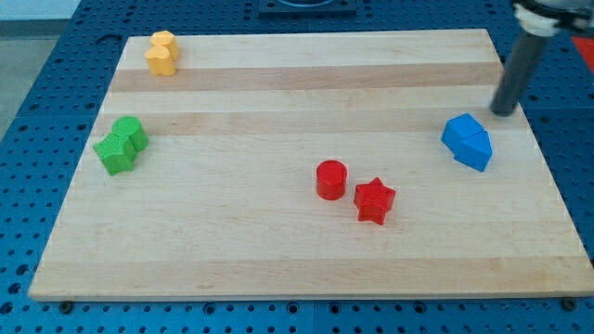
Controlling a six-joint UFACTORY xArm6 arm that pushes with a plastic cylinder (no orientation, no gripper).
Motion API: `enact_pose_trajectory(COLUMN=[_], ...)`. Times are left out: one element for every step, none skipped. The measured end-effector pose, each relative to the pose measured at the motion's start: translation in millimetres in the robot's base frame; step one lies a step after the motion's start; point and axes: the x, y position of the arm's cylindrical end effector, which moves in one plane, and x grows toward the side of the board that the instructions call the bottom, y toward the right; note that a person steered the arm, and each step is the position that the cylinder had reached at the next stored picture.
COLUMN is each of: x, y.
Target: Push the blue triangle left a bit
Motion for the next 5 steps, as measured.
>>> enact_pose_trajectory(x=[33,75,83,83,86], y=[15,-19,-77,-131,-133])
